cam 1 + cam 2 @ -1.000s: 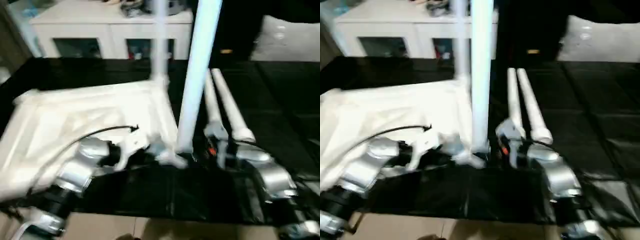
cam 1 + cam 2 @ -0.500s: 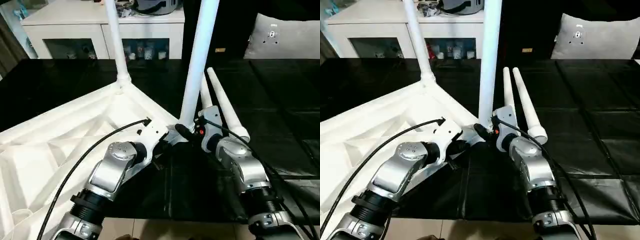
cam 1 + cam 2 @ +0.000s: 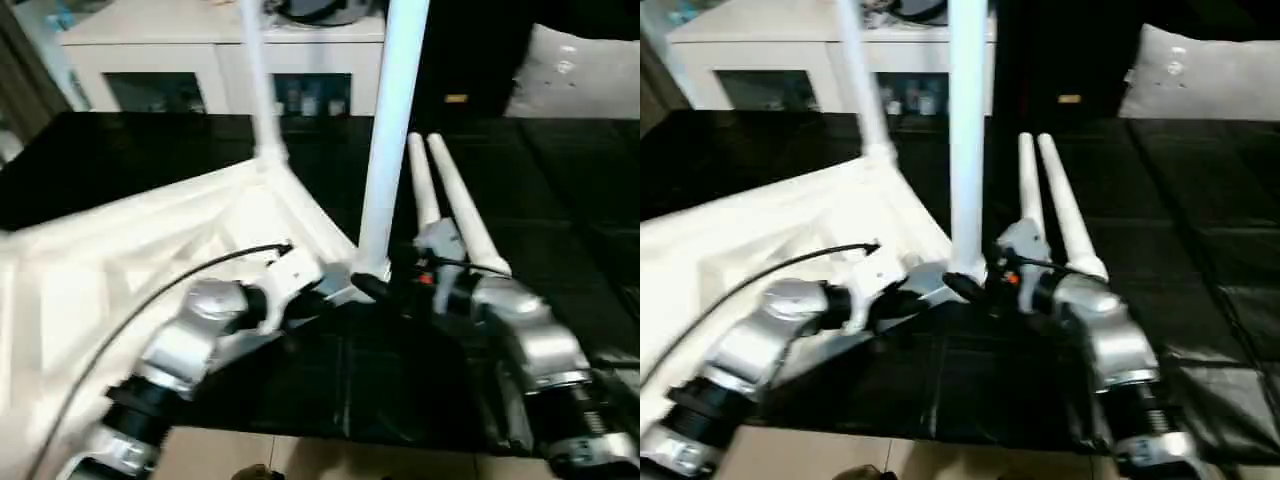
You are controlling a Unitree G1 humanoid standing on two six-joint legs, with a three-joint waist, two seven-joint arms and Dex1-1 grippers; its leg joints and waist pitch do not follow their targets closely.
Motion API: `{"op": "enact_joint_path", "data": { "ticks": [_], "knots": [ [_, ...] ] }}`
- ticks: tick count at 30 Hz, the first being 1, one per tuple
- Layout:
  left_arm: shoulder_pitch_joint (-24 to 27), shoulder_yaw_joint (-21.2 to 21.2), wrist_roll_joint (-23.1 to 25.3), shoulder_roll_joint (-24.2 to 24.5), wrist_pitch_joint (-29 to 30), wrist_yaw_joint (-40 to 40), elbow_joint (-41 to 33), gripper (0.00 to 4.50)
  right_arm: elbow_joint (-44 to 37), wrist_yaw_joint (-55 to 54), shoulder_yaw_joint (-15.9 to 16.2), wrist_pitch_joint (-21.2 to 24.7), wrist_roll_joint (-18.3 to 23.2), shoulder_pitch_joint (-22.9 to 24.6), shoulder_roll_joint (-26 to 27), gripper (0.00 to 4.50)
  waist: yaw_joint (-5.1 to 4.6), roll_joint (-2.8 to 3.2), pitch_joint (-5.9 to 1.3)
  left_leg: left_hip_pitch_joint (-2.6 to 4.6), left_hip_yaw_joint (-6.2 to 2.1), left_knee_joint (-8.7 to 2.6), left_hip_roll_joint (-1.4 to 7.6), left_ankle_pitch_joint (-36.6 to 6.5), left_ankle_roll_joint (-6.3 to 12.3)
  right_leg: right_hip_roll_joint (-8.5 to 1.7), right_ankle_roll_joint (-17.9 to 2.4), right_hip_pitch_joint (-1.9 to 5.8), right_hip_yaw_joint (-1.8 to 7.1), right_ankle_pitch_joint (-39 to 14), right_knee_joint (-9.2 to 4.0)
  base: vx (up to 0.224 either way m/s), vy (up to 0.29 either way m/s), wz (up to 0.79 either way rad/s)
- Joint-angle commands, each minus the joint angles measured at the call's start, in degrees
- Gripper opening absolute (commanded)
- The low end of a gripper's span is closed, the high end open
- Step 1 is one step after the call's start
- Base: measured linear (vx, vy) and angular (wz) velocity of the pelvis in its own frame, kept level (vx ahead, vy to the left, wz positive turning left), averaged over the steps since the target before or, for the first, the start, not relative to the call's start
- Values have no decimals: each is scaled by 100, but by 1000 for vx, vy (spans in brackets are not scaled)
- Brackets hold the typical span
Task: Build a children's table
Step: Rotate leg to tighten
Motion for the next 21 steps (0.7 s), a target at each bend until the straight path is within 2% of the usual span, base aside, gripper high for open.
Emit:
{"op": "enact_joint_path", "data": {
  "ticks": [1,2,5,6,7,9,10,12,13,16,18,21],
  "knots": [
    [-197,-124,-118,177,-364,-530,-37,0,-138,502,162,-132,21,72,-183,447,16,-7,-387,99,-105,-400,253,-1296,377,-433,-1078,282,256,-1456,-468,0,0,0],
    [-200,-187,-165,349,-664,-852,29,0,-145,727,266,-269,-31,74,-349,447,32,-4,-385,108,-97,-396,257,-1304,370,-433,-1120,261,260,-1378,-471,0,0,0],
    [-200,-260,-289,542,-879,-1272,84,0,-145,1019,388,-378,-53,70,-520,447,88,-11,-399,110,-88,-390,256,-1269,349,-441,-1189,277,264,-1268,-441,0,0,0],
    [-223,-306,-284,616,-1007,-1395,149,0,-148,1159,437,-420,-46,70,-584,447,89,-58,-395,105,-82,-395,262,-1252,363,-440,-1200,278,266,-1256,-444,0,0,0],
    [-240,-338,-273,665,-1108,-1472,197,0,-151,1252,469,-449,-40,71,-625,447,114,-33,-392,114,-76,-386,260,-1271,371,-445,-1199,266,271,-1328,-442,0,0,0],
    [-278,-385,-235,739,-1241,-1617,293,0,-171,1476,546,-437,-5,77,-695,447,132,-32,-386,115,-82,-393,262,-1302,355,-447,-1173,269,269,-1456,-453,0,0,0],
    [-341,-432,-236,798,-1392,-1828,408,0,-160,1652,603,-381,50,69,-738,447,141,-57,-378,106,-83,-397,257,-1310,356,-449,-1144,277,267,-1545,-455,0,0,0],
    [-391,-467,-236,828,-1485,-1955,483,0,-131,1720,655,-353,62,70,-734,447,142,-62,-381,105,-81,-398,259,-1305,347,-452,-1107,277,268,-1622,-460,0,0,0],
    [-405,-475,-231,831,-1516,-1977,505,0,-122,1732,674,-355,67,74,-720,421,148,-54,-384,110,-87,-400,268,-1300,335,-460,-1107,269,270,-1639,-460,0,0,0],
    [-456,-489,-244,824,-1606,-2045,572,0,-96,1747,741,-327,107,89,-666,409,156,-55,-400,106,-85,-391,268,-1200,327,-458,-1159,273,270,-1465,-435,0,0,0],
    [-464,-490,-248,815,-1615,-2053,579,0,-87,1729,745,-354,98,90,-650,379,158,-41,-404,101,-85,-386,267,-1163,329,-458,-1182,275,270,-1391,-429,0,0,0],
    [-490,-504,-258,786,-1677,-2078,630,0,-41,1701,740,-412,87,76,-586,361,157,-48,-406,104,-85,-387,270,-1164,333,-455,-1207,277,266,-1335,-419,0,0,0]
  ]
}}
